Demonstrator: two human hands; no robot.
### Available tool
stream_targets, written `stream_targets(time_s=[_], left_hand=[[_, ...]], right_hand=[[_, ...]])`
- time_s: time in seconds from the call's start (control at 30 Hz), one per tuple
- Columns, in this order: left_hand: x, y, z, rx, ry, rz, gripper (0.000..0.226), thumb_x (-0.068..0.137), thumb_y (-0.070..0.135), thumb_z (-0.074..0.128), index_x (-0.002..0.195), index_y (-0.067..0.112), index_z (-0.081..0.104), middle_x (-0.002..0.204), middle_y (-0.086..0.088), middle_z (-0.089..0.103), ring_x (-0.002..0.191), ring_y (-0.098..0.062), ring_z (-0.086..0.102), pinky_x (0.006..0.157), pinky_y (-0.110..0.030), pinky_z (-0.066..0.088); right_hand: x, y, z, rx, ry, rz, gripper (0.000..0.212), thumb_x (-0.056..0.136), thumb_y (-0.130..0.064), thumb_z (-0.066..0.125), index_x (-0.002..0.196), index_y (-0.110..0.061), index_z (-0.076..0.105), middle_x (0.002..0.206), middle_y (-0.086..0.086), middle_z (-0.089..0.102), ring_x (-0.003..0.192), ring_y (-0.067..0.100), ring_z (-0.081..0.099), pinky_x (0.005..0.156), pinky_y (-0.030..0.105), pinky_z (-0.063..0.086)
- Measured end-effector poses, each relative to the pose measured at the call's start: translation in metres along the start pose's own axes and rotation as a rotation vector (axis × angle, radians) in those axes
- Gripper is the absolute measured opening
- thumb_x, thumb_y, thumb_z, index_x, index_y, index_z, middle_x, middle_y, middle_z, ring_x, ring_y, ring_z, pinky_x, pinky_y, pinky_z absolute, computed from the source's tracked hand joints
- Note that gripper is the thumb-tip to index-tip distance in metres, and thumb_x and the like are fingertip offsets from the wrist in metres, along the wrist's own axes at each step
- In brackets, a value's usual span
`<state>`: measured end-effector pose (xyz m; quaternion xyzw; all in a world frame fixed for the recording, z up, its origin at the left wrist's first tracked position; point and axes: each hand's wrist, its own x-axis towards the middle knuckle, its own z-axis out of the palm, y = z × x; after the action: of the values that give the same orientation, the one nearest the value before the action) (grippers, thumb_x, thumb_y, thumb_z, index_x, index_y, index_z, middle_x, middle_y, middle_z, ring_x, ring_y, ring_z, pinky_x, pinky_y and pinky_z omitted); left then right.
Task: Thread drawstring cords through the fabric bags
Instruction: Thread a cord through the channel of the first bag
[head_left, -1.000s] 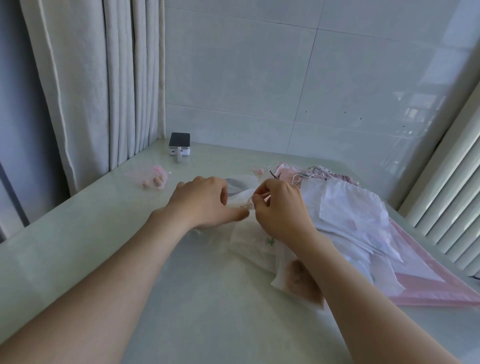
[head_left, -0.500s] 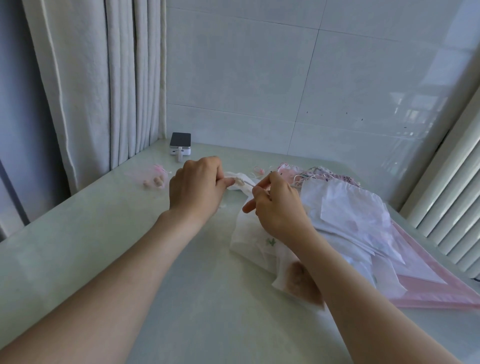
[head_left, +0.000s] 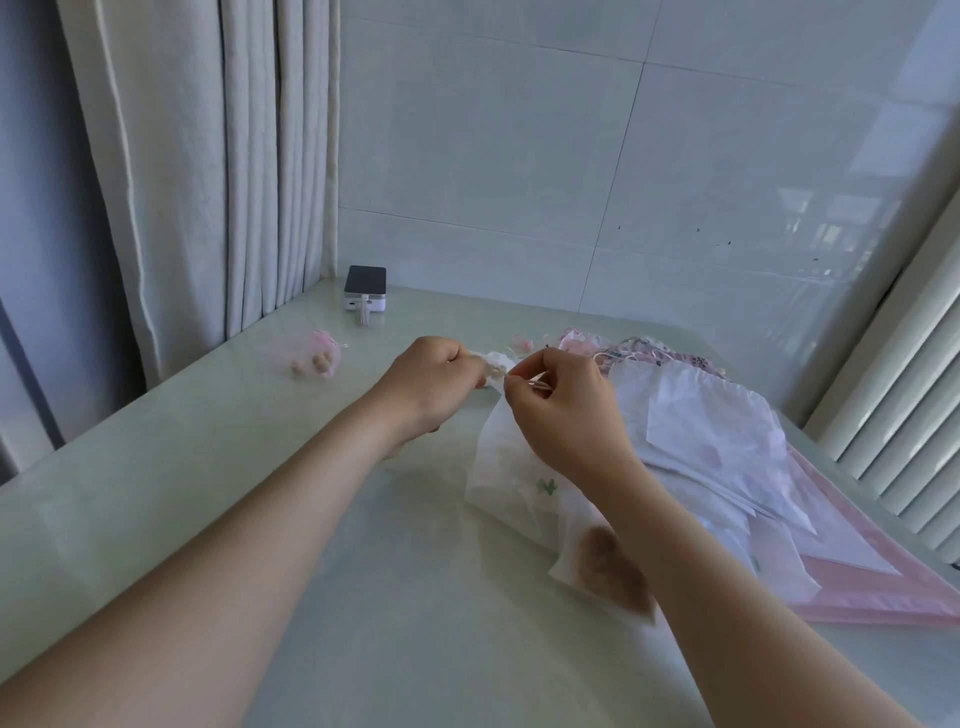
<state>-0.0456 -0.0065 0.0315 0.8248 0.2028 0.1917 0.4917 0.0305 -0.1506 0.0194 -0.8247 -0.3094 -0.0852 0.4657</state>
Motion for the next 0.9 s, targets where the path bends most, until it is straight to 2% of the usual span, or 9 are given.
stream_targets(time_s=[0.13, 0.23, 0.3, 0.4, 0.47, 0.6, 0.7, 0.77, 0.9], left_hand=[[0.0, -0.003, -0.001, 0.001, 0.007, 0.028, 0.032, 0.095, 0.045, 0.069, 0.083, 0.015, 0.073, 0.069, 0.012, 0.056, 0.04, -0.009, 0.04, 0.04, -0.015, 0.029], [0.001, -0.006, 0.001, -0.019, 0.027, 0.065, 0.019, 0.096, 0.042, 0.071, 0.091, 0.025, 0.078, 0.077, 0.017, 0.058, 0.049, 0.0, 0.045, 0.043, -0.008, 0.032], [0.002, -0.006, 0.001, -0.061, 0.039, 0.068, 0.015, 0.094, 0.038, 0.073, 0.09, 0.025, 0.08, 0.067, 0.017, 0.055, 0.052, -0.002, 0.046, 0.048, -0.014, 0.038], [0.001, -0.005, 0.002, -0.103, 0.03, 0.078, 0.013, 0.094, 0.027, 0.073, 0.084, 0.02, 0.078, 0.056, 0.018, 0.058, 0.049, -0.001, 0.05, 0.059, -0.022, 0.043], [0.002, -0.005, 0.003, -0.106, 0.028, 0.094, 0.015, 0.095, 0.023, 0.072, 0.082, 0.019, 0.075, 0.065, 0.016, 0.062, 0.047, 0.004, 0.05, 0.06, -0.023, 0.04], [0.003, -0.004, 0.002, -0.129, 0.022, 0.105, 0.017, 0.099, 0.027, 0.068, 0.084, 0.019, 0.07, 0.063, 0.021, 0.06, 0.048, 0.007, 0.05, 0.062, -0.024, 0.039], [0.002, -0.006, 0.001, -0.137, 0.007, 0.153, 0.027, 0.101, 0.04, 0.065, 0.089, 0.016, 0.072, 0.079, 0.002, 0.062, 0.049, 0.001, 0.044, 0.062, -0.026, 0.038], [0.003, -0.009, 0.001, -0.128, 0.009, 0.194, 0.024, 0.1, 0.037, 0.067, 0.09, 0.016, 0.073, 0.085, -0.01, 0.064, 0.06, -0.005, 0.047, 0.063, -0.026, 0.038], [0.006, -0.013, 0.001, -0.117, 0.026, 0.202, 0.017, 0.098, 0.031, 0.07, 0.086, 0.019, 0.075, 0.075, 0.003, 0.066, 0.059, -0.004, 0.051, 0.066, -0.025, 0.041]], right_hand=[[0.003, 0.001, 0.0, -0.002, 0.017, 0.0, 0.009, 0.088, -0.027, 0.064, 0.082, -0.024, 0.069, 0.048, -0.01, 0.056, 0.05, 0.006, 0.056, 0.053, 0.025, 0.047], [0.004, 0.003, -0.002, -0.024, 0.039, -0.016, 0.019, 0.083, -0.045, 0.066, 0.082, -0.027, 0.072, 0.053, -0.002, 0.064, 0.059, 0.016, 0.067, 0.064, 0.038, 0.059], [0.005, 0.005, -0.002, -0.063, 0.079, -0.038, 0.023, 0.083, -0.051, 0.066, 0.081, -0.029, 0.074, 0.052, -0.003, 0.062, 0.06, 0.018, 0.069, 0.065, 0.039, 0.06], [0.006, 0.006, -0.001, -0.068, 0.12, -0.063, 0.016, 0.088, -0.036, 0.065, 0.078, -0.027, 0.073, 0.052, -0.002, 0.063, 0.056, 0.021, 0.069, 0.064, 0.04, 0.06], [0.005, 0.006, 0.001, -0.05, 0.118, -0.075, 0.016, 0.088, -0.03, 0.063, 0.076, -0.026, 0.072, 0.053, -0.002, 0.064, 0.054, 0.022, 0.068, 0.063, 0.04, 0.06], [0.004, 0.004, -0.001, -0.048, 0.135, -0.032, 0.021, 0.085, -0.05, 0.063, 0.079, -0.032, 0.073, 0.047, -0.012, 0.052, 0.064, 0.021, 0.071, 0.06, 0.032, 0.053], [0.005, 0.003, -0.003, -0.053, 0.171, -0.039, 0.03, 0.087, -0.059, 0.068, 0.082, -0.031, 0.077, 0.045, -0.01, 0.047, 0.062, 0.016, 0.067, 0.057, 0.026, 0.038], [0.006, 0.003, -0.004, -0.057, 0.175, -0.029, 0.027, 0.086, -0.056, 0.07, 0.08, -0.03, 0.077, 0.048, -0.01, 0.049, 0.063, 0.016, 0.066, 0.058, 0.028, 0.041], [0.009, 0.003, -0.007, -0.085, 0.193, 0.012, 0.018, 0.083, -0.043, 0.073, 0.073, -0.028, 0.074, 0.053, -0.011, 0.054, 0.069, 0.019, 0.069, 0.06, 0.028, 0.046]])
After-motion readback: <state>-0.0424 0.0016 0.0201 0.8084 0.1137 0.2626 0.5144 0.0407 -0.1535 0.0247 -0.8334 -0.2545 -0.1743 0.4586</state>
